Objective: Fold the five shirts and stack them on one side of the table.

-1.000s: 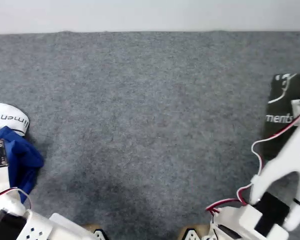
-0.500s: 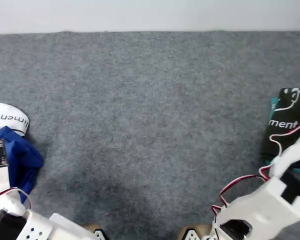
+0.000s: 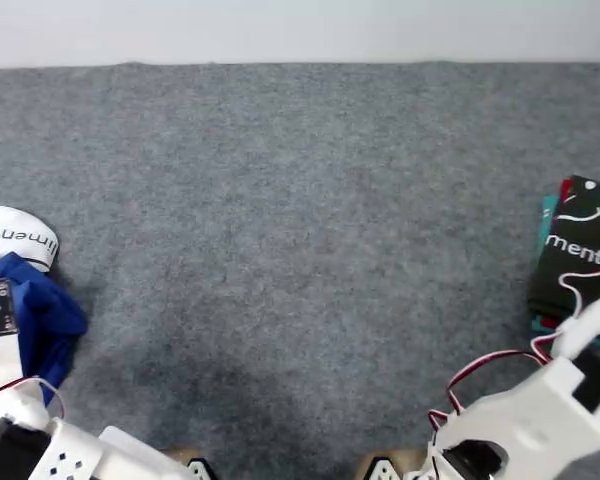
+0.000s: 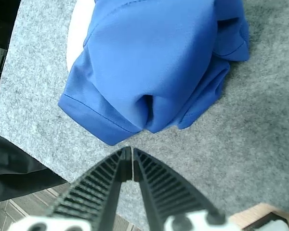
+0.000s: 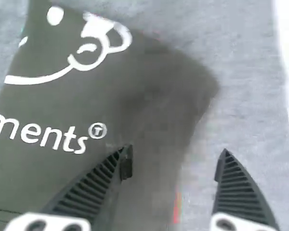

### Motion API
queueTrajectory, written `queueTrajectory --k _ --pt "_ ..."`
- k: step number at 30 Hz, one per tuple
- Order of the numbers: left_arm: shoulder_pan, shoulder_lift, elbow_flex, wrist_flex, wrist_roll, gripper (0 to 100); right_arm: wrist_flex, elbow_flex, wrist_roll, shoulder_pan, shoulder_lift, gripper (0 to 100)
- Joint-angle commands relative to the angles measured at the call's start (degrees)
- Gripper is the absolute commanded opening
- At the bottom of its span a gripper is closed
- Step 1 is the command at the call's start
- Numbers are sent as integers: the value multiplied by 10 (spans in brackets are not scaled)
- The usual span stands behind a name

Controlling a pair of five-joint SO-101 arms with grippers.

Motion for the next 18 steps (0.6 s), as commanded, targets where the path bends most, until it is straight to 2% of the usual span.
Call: queueTrajectory --k 1,6,8,12,15,18 --pt "25 -4 -7 -11 -1 16 51 -56 5 8 -51 281" --pt "60 -4 -8 -10 2 16 151 -60 4 6 -82 262" --pt "62 -4 -8 -10 2 16 189 -60 4 -2 -88 196" --pt "63 -4 -8 -10 2 16 286 -61 4 -22 -96 0" --pt "63 -4 -15 -10 1 16 367 -61 4 -29 -103 46" --pt "63 -4 -29 5 1 16 382 -47 -5 -33 -111 4"
